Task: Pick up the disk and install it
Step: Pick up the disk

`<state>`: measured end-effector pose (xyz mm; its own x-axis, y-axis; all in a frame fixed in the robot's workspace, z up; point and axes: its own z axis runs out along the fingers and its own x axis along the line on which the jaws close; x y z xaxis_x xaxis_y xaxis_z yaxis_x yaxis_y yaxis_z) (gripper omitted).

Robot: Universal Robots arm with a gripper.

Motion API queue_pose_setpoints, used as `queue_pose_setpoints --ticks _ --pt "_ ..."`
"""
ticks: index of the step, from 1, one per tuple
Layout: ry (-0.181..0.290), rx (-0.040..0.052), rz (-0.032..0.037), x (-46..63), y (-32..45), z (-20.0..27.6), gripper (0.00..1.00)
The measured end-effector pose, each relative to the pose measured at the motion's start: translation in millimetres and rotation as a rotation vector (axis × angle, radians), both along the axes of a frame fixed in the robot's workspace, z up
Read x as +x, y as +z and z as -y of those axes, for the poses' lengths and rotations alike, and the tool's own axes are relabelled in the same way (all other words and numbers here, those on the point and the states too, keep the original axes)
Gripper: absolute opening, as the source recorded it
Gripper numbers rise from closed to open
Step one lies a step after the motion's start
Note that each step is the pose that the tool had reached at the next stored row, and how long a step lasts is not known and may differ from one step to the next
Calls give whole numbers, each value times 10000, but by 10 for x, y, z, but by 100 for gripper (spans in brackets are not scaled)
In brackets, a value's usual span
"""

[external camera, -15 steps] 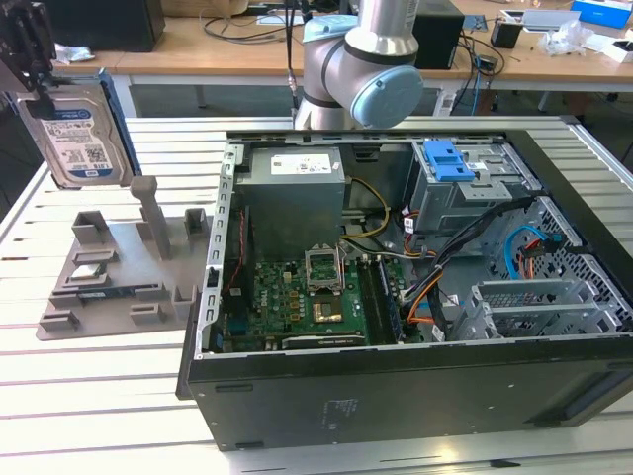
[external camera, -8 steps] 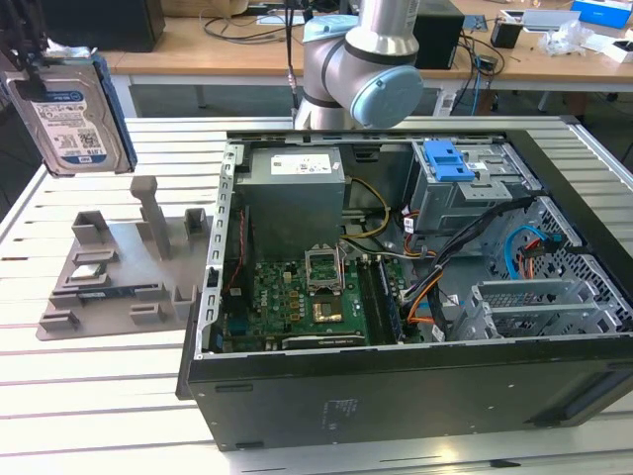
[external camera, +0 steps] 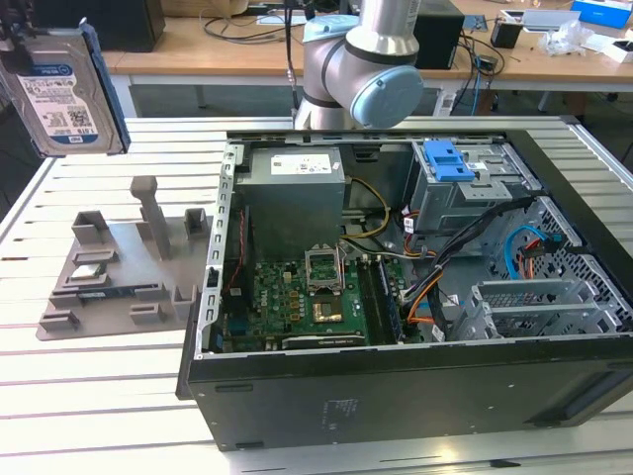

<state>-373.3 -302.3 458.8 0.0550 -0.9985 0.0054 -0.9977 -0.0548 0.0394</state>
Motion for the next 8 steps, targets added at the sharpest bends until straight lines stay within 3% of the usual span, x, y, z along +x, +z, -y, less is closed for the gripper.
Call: queue_pose_setpoints --ticks 7,8 --pt "0 0 -1 0 286 0 37" --pt "0 -1 -1 0 378 0 37"
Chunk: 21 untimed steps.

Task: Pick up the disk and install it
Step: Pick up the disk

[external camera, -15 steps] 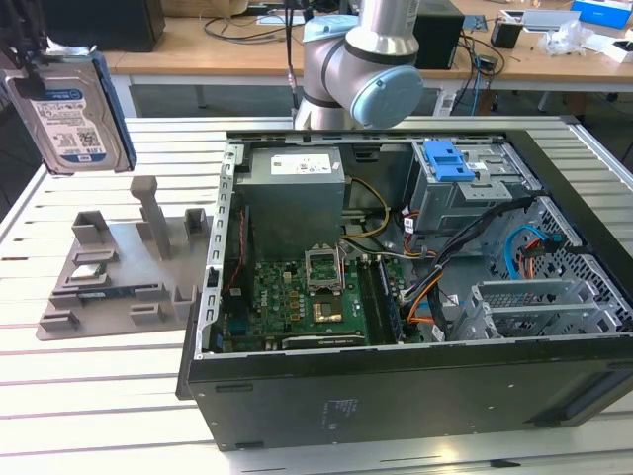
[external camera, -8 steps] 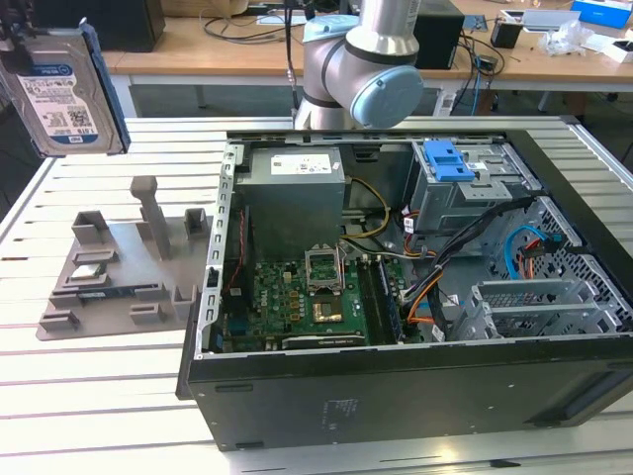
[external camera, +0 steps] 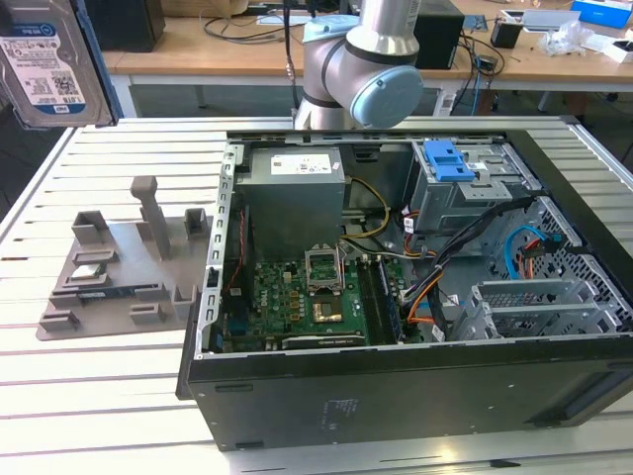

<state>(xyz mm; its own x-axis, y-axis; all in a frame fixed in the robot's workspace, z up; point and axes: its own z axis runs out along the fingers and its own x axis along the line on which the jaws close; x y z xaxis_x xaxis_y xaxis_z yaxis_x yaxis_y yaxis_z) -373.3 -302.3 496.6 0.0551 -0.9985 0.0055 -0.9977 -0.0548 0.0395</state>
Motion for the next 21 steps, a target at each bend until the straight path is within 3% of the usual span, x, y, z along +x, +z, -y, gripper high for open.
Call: queue_pose_setpoints --ticks 5,13,21 --pt "-1 1 0 0 148 0 37" --pt "3 5 1 17 149 1 37" --pt "1 4 0 298 149 0 37"
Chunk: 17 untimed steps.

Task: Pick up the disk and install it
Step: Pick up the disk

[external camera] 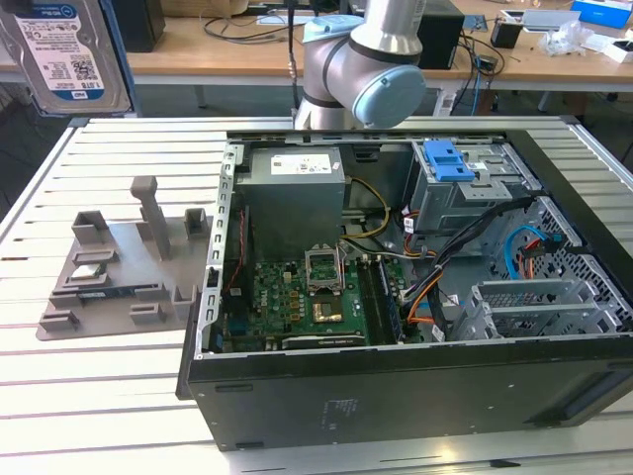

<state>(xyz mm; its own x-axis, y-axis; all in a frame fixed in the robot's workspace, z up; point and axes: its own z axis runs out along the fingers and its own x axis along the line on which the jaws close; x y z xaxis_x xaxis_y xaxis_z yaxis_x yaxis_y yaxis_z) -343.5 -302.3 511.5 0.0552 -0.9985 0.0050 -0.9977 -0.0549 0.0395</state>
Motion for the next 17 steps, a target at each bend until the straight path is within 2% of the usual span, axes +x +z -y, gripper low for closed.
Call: queue_pose_setpoints --ticks 5,7,17 --pt "-2 0 -1 153 0 0 37" --pt "-1 1 0 261 -1 0 37" --pt "-1 1 -4 668 0 0 37"
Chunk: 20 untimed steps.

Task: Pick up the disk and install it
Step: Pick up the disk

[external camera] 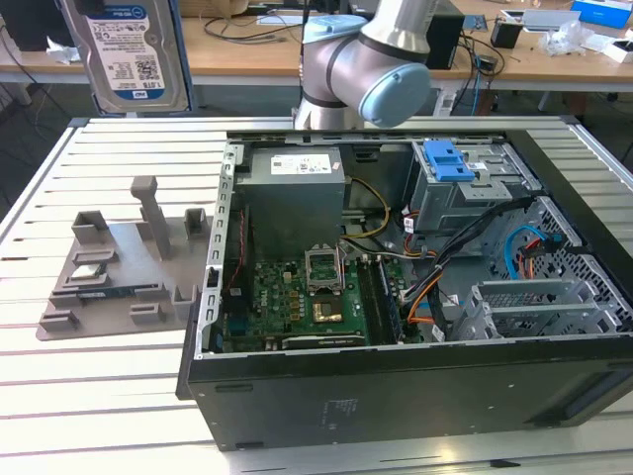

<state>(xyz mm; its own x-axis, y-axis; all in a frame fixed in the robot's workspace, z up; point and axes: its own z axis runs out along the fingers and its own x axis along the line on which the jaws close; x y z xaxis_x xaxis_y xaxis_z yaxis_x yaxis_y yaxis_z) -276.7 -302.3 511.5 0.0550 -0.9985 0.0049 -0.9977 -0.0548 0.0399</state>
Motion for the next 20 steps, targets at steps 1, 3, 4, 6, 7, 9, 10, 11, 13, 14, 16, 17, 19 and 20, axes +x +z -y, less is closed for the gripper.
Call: queue_pose_setpoints --ticks 1,3,4,6,7,9,10,11,13,14,16,17,19,20 --pt "0 0 0 45 0 0 37" --pt "0 0 -1 107 0 0 37" --pt "1 0 -2 146 0 0 37" --pt "0 0 -2 196 0 0 37" --pt "0 0 -3 226 0 0 37" --pt "0 0 -3 292 0 0 37" --pt "0 0 -3 319 0 0 37" --pt "0 0 -3 339 0 0 37" --pt "-1 0 -4 418 0 0 37" --pt "0 0 -4 439 0 0 37" --pt "-1 0 -4 479 0 0 37" --pt "0 0 -5 531 0 0 37" --pt "1 0 -5 577 0 0 37" --pt "0 0 -4 610 0 0 37"
